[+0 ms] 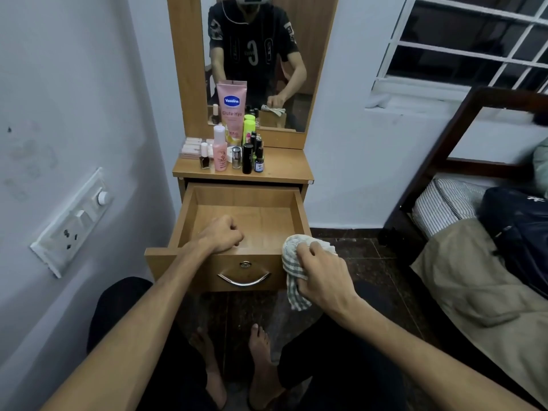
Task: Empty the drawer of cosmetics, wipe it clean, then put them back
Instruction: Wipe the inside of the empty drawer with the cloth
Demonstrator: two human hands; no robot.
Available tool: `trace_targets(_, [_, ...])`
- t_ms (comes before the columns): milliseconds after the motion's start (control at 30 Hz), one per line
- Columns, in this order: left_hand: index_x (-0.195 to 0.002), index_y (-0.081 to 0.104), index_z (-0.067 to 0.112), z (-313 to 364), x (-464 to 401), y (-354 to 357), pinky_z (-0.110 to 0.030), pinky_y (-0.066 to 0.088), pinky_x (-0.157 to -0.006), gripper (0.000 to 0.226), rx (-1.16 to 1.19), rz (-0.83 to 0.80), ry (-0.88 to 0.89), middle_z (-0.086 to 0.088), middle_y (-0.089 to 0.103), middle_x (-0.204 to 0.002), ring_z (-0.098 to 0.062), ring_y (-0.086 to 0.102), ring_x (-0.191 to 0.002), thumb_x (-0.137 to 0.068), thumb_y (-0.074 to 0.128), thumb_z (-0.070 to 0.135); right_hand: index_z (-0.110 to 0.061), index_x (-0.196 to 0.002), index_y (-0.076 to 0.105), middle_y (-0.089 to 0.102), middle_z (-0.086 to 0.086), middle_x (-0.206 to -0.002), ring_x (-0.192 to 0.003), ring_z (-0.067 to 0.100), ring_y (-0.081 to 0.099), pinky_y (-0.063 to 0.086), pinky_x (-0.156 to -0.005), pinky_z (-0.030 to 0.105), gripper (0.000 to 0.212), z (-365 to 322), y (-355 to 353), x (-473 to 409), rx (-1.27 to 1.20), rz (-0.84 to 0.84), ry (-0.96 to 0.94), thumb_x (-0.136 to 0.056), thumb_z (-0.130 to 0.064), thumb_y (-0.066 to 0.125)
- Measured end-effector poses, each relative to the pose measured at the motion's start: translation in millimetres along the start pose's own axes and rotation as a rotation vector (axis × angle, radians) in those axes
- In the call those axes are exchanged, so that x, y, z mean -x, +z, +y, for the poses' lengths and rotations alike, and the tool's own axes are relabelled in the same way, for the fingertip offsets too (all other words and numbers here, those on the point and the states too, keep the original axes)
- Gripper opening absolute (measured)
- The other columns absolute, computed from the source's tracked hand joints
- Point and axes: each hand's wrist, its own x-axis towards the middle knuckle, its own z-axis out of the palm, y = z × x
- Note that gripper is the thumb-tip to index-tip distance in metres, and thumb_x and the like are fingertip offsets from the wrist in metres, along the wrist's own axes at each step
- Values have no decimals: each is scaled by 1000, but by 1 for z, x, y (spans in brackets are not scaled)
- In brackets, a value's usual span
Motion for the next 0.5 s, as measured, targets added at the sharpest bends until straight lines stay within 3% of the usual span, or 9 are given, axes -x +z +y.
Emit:
trace_targets(133, [-89, 75, 15, 0, -1, 1, -45, 57, -93, 12, 2, -27, -35, -3, 75, -87, -16, 68, -89, -87, 65, 21, -8, -101, 63, 62, 11, -89, -64, 30, 64, 45, -39, 35, 44, -1, 10, 8, 27, 1, -111, -62, -11, 83])
trace_targets(233, [-91, 74, 15, -1, -1, 0, -46, 56, -94, 13, 0, -53, -64, -4, 75, -91, -18, 68, -92, -87, 66, 24, -13, -95, 67, 64, 6, -83, -55, 21, 64, 42, -35, 28, 52, -5, 25, 12, 123, -32, -205, -51, -21, 92])
trace_targets(433, [-88, 75, 11, -2, 0, 0, -47, 58, -89, 22, -11, -52, -67, -8, 76, -89, -22, 71, -87, -80, 65, 29, -13, -94, 71, 66, 7, -79, -48, 22, 63, 36, -34, 25, 45, -25, 64, 12, 160, -177, -260, -57, -28, 92])
trace_targets(500, [-89, 75, 12, -2, 0, 0, -48, 57, -90, 22, -7, -66, -71, -8, 76, -90, -22, 70, -88, -80, 65, 30, -9, -102, 68, 67, 13, -91, -63, 31, 67, 38, -43, 31, 37, -28, 70, 11, 145, -284, -266, -70, -22, 82])
